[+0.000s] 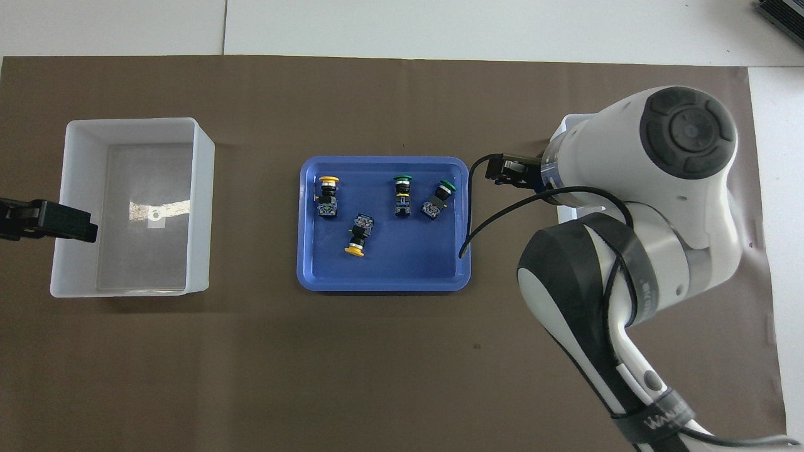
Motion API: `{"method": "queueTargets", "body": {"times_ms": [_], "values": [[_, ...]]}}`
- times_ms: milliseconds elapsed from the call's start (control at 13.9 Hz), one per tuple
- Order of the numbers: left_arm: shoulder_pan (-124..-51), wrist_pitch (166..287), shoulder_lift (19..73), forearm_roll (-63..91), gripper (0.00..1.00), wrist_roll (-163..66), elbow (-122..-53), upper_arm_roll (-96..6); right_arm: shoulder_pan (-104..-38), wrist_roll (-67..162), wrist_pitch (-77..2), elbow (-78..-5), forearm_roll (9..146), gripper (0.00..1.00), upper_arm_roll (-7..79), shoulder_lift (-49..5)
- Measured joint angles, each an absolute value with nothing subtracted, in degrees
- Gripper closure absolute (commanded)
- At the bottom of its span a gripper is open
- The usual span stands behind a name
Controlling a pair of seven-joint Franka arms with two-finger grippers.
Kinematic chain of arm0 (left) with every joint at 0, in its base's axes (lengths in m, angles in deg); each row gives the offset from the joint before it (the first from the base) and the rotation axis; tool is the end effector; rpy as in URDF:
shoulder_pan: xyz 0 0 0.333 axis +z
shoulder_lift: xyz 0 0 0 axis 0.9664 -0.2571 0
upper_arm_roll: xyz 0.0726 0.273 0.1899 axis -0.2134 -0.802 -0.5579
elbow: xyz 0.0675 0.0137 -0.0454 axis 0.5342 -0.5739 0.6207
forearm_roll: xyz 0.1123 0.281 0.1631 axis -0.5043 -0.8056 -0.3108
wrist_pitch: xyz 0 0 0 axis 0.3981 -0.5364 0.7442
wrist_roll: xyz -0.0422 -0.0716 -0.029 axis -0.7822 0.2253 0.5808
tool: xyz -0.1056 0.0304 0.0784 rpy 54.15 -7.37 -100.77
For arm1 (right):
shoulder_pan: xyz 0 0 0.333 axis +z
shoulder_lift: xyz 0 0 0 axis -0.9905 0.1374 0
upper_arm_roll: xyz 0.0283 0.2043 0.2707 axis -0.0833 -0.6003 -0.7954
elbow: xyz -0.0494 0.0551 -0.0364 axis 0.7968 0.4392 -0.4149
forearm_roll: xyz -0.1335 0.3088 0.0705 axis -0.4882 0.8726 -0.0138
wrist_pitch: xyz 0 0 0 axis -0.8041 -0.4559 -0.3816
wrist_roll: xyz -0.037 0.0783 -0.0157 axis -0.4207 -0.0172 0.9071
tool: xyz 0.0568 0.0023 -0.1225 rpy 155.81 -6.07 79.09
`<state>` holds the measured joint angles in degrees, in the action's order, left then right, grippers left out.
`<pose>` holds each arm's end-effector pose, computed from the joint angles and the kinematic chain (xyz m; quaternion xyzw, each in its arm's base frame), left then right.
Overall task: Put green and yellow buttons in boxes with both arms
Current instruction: 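Reach the right gripper over the blue tray toward a green button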
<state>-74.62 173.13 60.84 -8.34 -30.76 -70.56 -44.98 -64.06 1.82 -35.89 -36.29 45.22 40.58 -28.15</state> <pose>0.4647 -0.0313 0.6351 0.9985 -0.0462 -0.0248 0.0184 0.5492 0.2028 0.5150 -0.9870 0.1431 -0.0689 0.0266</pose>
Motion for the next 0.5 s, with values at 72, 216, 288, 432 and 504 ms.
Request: {"method": "queueTargets", "body": {"times_ms": [72, 216, 288, 432, 504], "values": [[-74.6, 173.1, 60.8, -8.3, 0.0, -30.8, -70.6, -45.0, -62.8, -1.2, -37.4, -36.1, 45.2, 0.0, 40.6, -26.8], [-74.6, 173.1, 60.8, -8.3, 0.0, -30.8, -70.6, -45.0, -61.0, -6.0, -40.0, -36.0, 45.2, 0.0, 40.6, -24.1], [-74.6, 173.1, 60.8, -8.3, 0.0, -30.8, -70.6, -45.0, -60.0, -8.1, -41.2, -36.0, 45.0, 0.0, 40.6, -22.7], [-74.6, 173.1, 60.8, -8.3, 0.0, -30.8, -70.6, -45.0, -58.5, -11.6, -43.8, -35.8, 44.0, 0.0, 40.6, -19.7], [-74.6, 173.1, 60.8, -8.3, 0.0, -30.8, -70.6, -45.0, -58.2, -12.6, -44.8, -35.8, 43.7, 0.0, 40.6, -18.5]]}}
